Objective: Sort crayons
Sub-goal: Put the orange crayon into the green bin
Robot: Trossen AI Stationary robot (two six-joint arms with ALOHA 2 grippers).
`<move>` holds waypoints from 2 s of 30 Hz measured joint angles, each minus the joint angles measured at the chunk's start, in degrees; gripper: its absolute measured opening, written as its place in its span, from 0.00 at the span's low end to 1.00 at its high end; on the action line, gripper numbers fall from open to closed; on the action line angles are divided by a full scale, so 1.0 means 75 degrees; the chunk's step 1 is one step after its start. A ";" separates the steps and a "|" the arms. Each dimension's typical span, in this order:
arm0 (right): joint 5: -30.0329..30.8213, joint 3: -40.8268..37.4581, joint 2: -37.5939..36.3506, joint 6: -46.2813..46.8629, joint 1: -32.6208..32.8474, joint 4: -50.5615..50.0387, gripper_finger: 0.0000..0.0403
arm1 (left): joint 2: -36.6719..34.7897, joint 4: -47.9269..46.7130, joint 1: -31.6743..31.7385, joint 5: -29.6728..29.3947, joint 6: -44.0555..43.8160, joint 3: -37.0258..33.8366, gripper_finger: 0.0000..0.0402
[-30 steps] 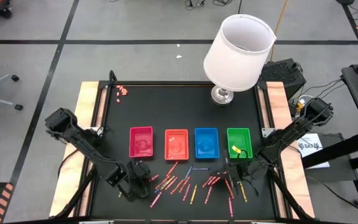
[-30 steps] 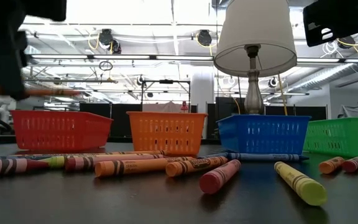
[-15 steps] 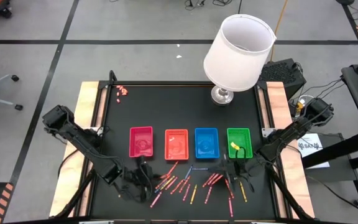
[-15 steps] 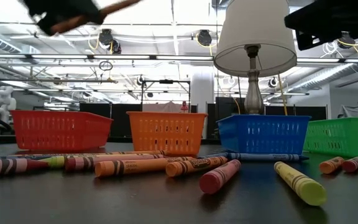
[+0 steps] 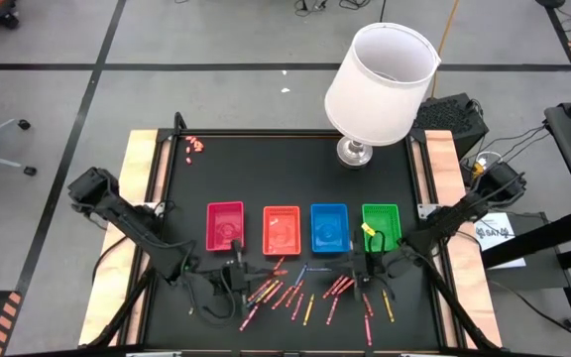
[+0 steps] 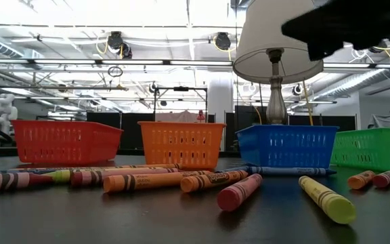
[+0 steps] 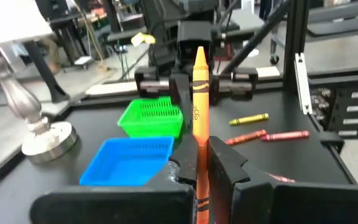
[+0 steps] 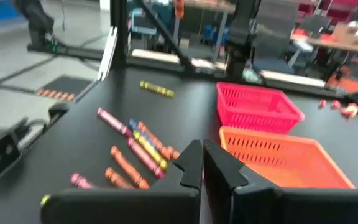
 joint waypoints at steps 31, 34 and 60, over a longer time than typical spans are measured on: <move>-0.0613 0.0618 0.0680 -0.0020 -0.0022 0.1617 0.44 | 0.1078 0.3350 0.0920 0.1832 0.0063 0.0000 0.03; -0.0610 0.0618 0.0680 -0.0020 -0.0022 0.1787 0.47 | 0.1084 0.3392 0.1012 0.1818 0.0061 0.0000 0.03; -0.0562 0.0621 0.0680 -0.0029 -0.0252 0.1913 0.47 | 0.2974 0.7098 0.1693 0.2288 0.0660 0.0044 0.03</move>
